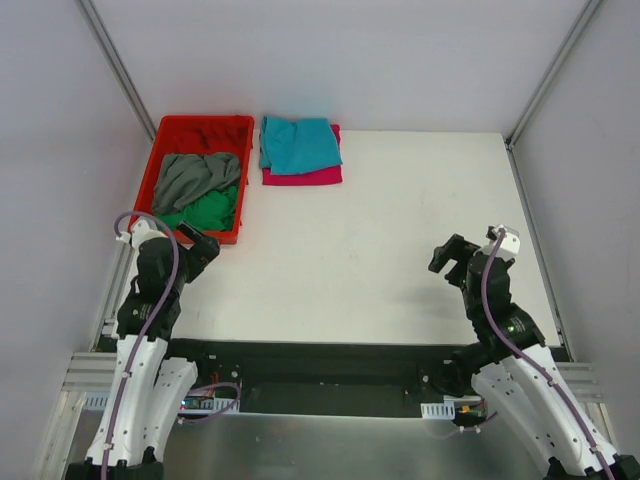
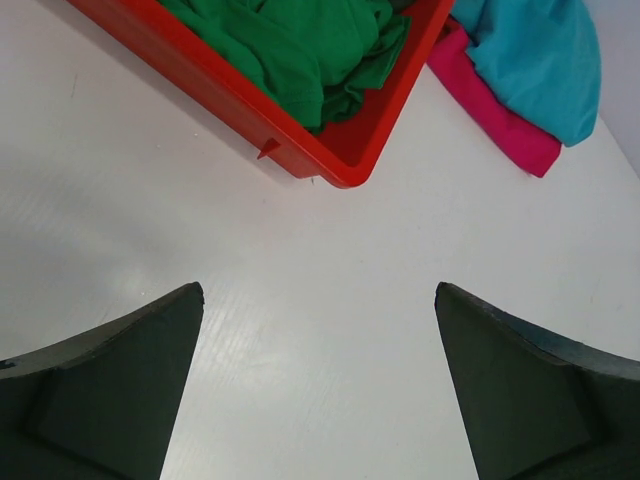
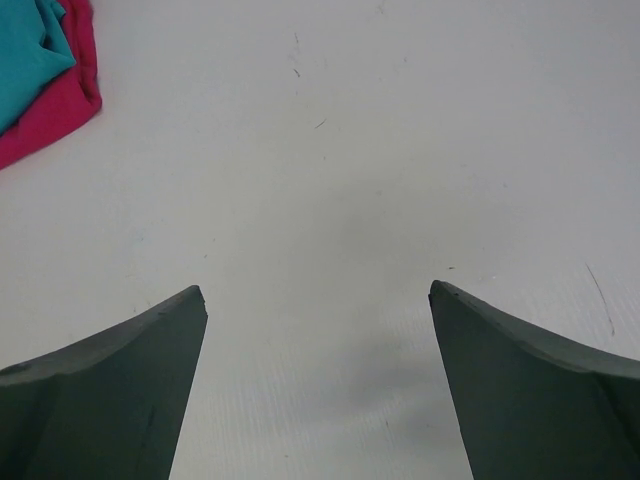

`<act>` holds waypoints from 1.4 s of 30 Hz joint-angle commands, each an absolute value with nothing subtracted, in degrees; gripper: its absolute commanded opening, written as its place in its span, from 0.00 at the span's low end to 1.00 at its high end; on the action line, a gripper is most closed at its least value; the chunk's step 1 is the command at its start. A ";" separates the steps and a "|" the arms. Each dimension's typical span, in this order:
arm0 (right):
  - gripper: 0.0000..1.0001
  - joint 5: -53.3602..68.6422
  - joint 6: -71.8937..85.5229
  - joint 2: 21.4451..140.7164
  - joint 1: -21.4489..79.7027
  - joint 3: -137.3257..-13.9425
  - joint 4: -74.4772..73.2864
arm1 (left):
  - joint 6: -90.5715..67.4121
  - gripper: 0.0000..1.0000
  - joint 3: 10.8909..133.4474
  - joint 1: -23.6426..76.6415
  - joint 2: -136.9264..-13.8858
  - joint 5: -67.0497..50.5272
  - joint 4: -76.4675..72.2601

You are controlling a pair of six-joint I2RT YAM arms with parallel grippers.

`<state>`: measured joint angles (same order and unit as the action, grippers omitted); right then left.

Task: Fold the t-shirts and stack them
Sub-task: Grab crumpled tshirt from bin with the left arm

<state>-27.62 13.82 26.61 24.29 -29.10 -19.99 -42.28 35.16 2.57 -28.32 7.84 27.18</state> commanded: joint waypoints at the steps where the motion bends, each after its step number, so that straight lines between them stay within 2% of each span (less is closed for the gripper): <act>1: 0.96 -27.77 14.42 26.81 24.26 -29.18 -21.36 | -42.36 0.99 37.44 2.46 -33.73 8.52 25.22; 6: 0.96 -32.17 14.76 27.51 24.17 -26.81 -16.44 | -41.49 0.99 39.10 2.46 -40.77 10.28 24.61; 13: 0.96 -32.60 12.83 30.23 24.17 -25.40 -12.83 | -40.08 0.99 49.46 2.46 -55.88 11.42 19.88; 22: 0.96 -32.95 10.11 33.66 24.26 -26.63 -13.45 | -37.71 0.99 74.95 -5.00 -88.65 10.37 17.58; 29: 0.96 -36.56 8.88 32.17 24.26 -26.10 -13.97 | -35.42 0.99 89.45 -5.45 -103.69 17.39 20.03; 36: 0.96 -36.91 8.44 33.13 24.17 -26.10 -14.15 | -33.13 0.88 101.15 -5.63 -114.95 20.56 24.60; 39: 0.96 -37.26 8.35 33.84 24.26 -25.84 -14.15 | -33.75 0.86 101.78 -5.80 -117.15 21.71 25.84; 42: 0.96 -37.97 8.26 34.54 24.26 -26.10 -14.24 | -33.31 0.78 103.09 -5.89 -118.65 20.92 27.33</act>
